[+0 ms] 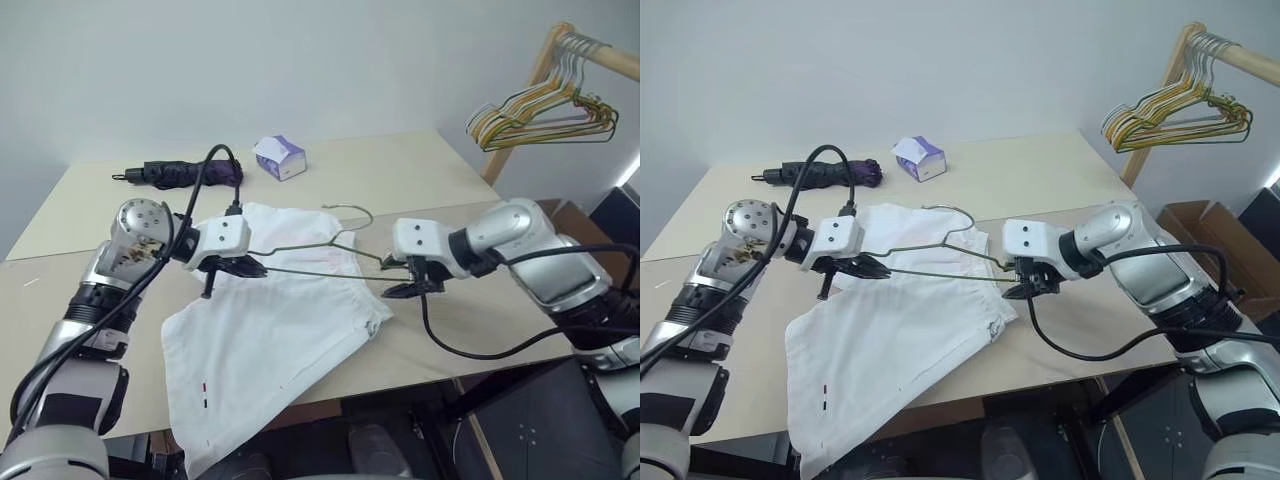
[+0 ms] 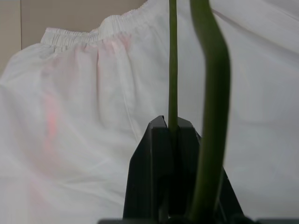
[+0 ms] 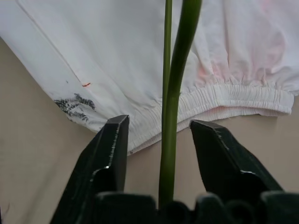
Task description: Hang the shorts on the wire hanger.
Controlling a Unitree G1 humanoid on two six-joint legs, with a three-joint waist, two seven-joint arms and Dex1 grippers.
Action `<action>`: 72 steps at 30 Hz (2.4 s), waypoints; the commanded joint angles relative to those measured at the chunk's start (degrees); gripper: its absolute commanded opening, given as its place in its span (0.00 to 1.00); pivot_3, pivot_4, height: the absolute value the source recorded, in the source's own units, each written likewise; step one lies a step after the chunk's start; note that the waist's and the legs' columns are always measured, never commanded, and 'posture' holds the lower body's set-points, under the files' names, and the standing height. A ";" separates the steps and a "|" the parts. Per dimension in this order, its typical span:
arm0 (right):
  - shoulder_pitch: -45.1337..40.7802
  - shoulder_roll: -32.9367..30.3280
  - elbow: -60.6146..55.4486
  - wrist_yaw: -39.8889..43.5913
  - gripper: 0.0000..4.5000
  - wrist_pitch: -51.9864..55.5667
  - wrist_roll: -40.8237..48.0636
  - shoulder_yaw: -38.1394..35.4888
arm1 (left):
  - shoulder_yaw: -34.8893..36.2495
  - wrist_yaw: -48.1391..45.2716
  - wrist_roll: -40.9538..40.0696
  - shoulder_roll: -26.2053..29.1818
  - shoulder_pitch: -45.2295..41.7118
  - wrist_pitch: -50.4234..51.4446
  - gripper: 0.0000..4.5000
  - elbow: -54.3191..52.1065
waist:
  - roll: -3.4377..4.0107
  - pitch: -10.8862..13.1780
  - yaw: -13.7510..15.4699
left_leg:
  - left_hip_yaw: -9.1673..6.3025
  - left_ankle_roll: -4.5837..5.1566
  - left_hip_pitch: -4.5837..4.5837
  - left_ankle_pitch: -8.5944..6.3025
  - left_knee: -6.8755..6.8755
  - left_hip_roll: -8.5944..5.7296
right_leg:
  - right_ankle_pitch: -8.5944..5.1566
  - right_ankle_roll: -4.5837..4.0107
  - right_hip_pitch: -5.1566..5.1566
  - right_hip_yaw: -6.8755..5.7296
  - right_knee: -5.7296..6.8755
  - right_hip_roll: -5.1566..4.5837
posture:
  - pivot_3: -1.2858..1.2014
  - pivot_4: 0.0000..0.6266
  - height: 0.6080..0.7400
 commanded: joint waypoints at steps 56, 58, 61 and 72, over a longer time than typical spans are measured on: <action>16.68 0.66 21.86 -1.67 0.00 33.77 18.58 -19.17 | 22.27 15.17 -26.88 0.53 27.26 21.89 1.00 -32.17 | 0.07 -0.05 3.67 | 0.04 -0.02 -0.01 -0.08 0.20 -0.03 | 0.01 0.02 0.16 0.00 -0.09 0.00 | 0.45 0.00 1.00; 16.60 0.26 21.91 -1.42 0.00 33.88 18.76 -19.60 | 22.13 15.15 -26.76 0.63 27.24 21.69 1.00 -32.03 | 0.06 -0.05 3.98 | 0.05 -0.03 -0.02 -0.09 0.22 -0.04 | 0.01 0.02 0.16 0.01 -0.10 0.00 | 0.45 0.00 1.00; 17.29 -1.10 21.68 -0.68 0.00 33.73 19.09 -20.56 | 21.94 15.02 -26.68 0.82 27.25 21.42 1.00 -31.85 | 0.07 -0.05 4.64 | 0.06 -0.05 -0.01 -0.11 0.22 -0.03 | 0.01 0.02 0.16 0.02 -0.10 0.00 | 0.45 0.00 1.00; 11.48 -3.94 25.30 8.32 0.00 31.11 14.38 -8.89 | 20.50 13.98 -25.64 1.12 26.09 19.69 1.00 -30.05 | 0.07 -0.06 4.77 | 0.15 -0.14 0.02 -0.17 0.27 -0.01 | 0.01 0.01 0.18 0.05 -0.13 -0.01 | 0.45 0.00 1.00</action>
